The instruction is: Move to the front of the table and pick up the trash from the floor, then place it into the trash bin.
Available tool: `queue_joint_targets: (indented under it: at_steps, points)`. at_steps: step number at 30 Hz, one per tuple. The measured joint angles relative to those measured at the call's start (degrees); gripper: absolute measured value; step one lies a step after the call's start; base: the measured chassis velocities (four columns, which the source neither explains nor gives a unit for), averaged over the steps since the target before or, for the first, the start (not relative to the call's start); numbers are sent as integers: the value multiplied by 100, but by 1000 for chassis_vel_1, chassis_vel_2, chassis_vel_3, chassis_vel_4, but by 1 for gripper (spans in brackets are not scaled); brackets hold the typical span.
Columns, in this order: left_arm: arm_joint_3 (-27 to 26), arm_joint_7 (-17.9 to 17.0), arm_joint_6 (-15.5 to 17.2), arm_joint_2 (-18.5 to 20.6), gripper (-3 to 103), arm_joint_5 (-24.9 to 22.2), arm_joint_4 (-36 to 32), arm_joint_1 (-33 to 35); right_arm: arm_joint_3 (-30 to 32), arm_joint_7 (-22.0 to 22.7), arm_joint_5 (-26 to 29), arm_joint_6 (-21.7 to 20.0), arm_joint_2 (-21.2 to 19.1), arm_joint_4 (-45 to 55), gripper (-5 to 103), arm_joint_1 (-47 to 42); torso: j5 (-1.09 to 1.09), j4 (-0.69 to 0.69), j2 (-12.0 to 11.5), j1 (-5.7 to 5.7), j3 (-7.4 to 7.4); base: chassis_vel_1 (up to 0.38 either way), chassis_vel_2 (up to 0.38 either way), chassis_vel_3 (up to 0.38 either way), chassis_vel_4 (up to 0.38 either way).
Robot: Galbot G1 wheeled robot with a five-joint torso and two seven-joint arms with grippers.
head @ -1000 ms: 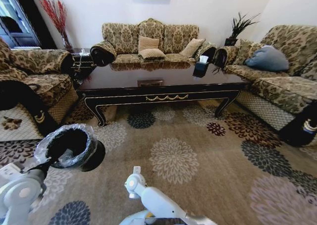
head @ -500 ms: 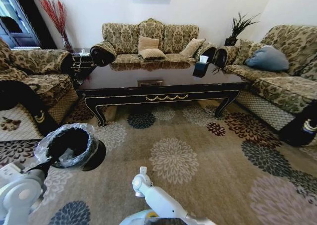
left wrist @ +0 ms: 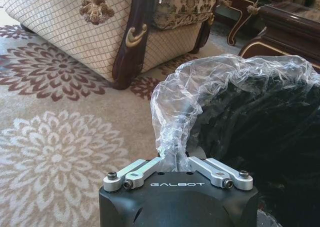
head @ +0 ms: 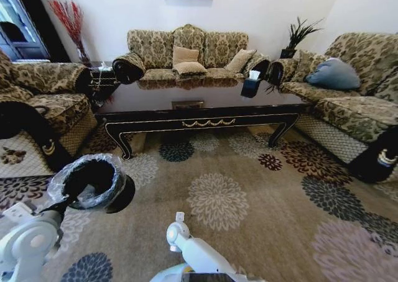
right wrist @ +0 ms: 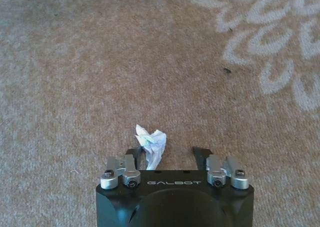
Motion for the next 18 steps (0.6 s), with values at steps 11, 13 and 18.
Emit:
queue_joint_targets:
  at_steps: [11, 13, 18]
  points:
    - [-1, 5, -7, 33, 2, -5, 62, -34, -271, 96, 26, 5, -37, 450, 24, -22, 1, 0, -3, 0, 1, 0, 0, 0, 0]
    - [0, 4, -7, 33, 2, -4, 66, -38, -315, 133, 69, 2, -67, 541, 19, -22, 3, -1, -3, 0, 1, 0, 0, 0, 0]
    - [36, 5, -8, 28, 2, 0, 67, -50, -412, 230, 178, -18, -193, 781, 4, -57, 8, -5, -2, 0, 0, 0, 0, 0, 0]
